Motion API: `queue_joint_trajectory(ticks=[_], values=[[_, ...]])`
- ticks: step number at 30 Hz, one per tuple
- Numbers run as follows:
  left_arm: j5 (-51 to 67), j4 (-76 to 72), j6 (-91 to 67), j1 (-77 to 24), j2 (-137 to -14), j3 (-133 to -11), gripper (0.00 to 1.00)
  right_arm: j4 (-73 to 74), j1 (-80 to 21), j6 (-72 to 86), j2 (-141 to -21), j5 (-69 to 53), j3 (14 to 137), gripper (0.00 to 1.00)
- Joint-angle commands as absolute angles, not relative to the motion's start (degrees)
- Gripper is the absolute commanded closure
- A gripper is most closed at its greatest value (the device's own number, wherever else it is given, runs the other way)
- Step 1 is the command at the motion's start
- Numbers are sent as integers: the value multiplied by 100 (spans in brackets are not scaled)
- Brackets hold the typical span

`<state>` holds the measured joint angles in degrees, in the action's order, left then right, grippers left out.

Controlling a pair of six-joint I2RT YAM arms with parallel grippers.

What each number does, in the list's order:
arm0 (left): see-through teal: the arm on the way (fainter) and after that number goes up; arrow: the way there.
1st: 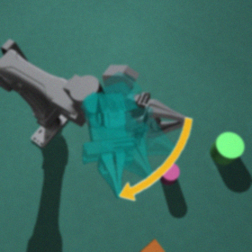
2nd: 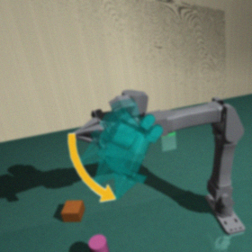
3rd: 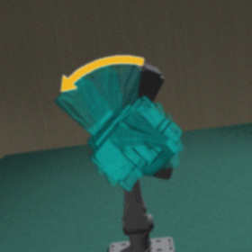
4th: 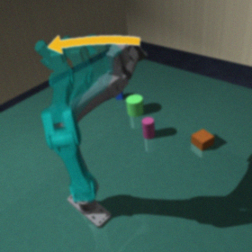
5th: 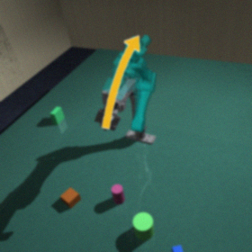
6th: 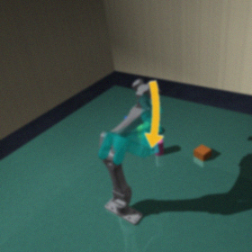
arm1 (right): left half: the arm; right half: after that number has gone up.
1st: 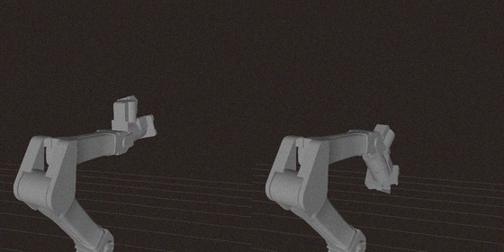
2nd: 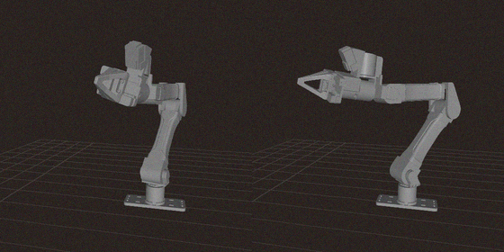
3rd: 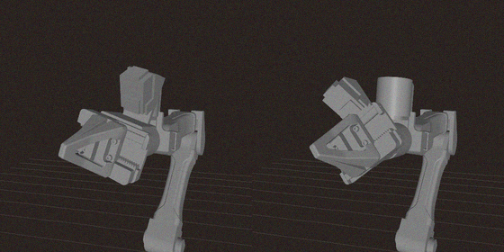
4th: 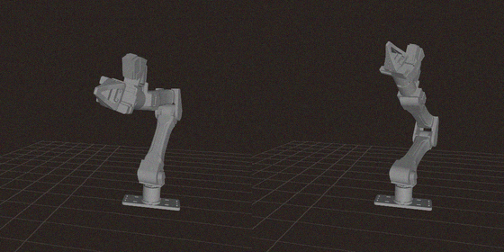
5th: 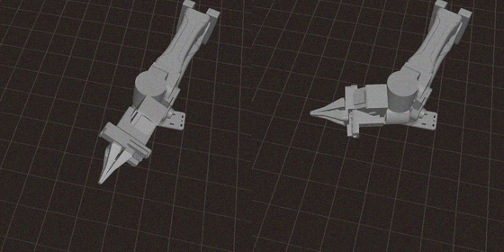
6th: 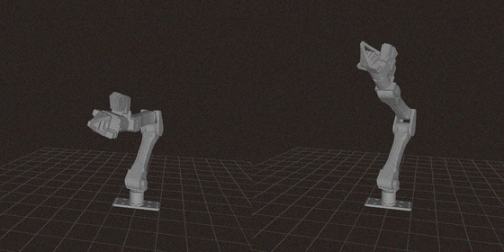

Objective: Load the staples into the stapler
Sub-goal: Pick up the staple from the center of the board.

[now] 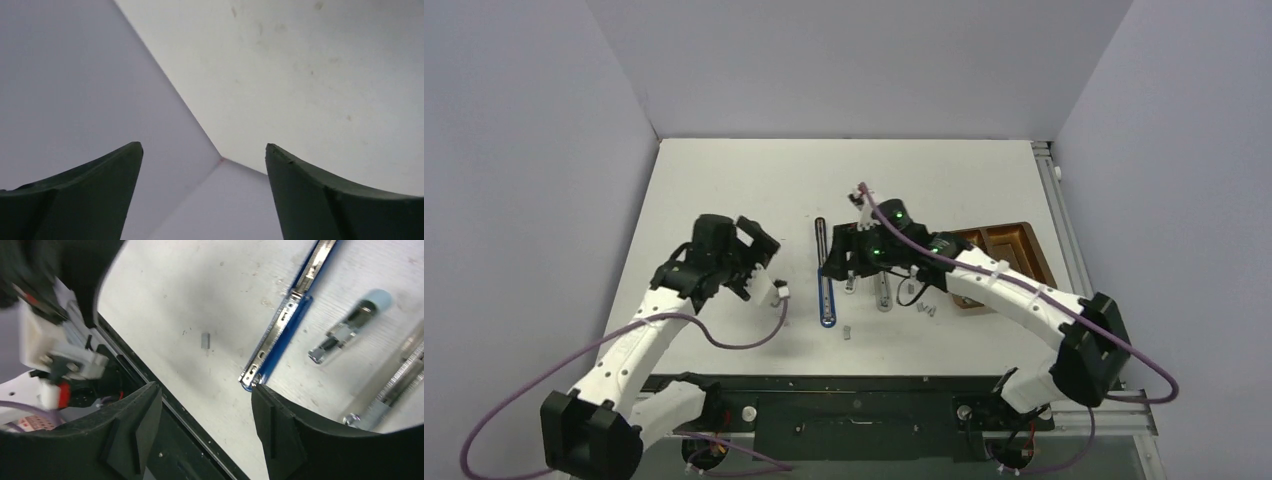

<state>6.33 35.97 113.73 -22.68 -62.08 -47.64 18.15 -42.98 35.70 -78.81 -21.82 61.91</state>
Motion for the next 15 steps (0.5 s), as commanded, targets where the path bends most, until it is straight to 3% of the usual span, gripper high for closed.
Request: queue_joint_trajectory(ticks=[1,9,15], values=[[752,2585,8647,-1032,-5679,-4799,0,2328,-5274,2928,-8864,-793,7130,37],[229,1677,2948,684,-5602,-4733,4,2547,-6245,2409,-10619,-136,8481,45],[804,2201,998,921,-5682,-4943,4,2729,-6621,2275,-11572,227,9311,45]])
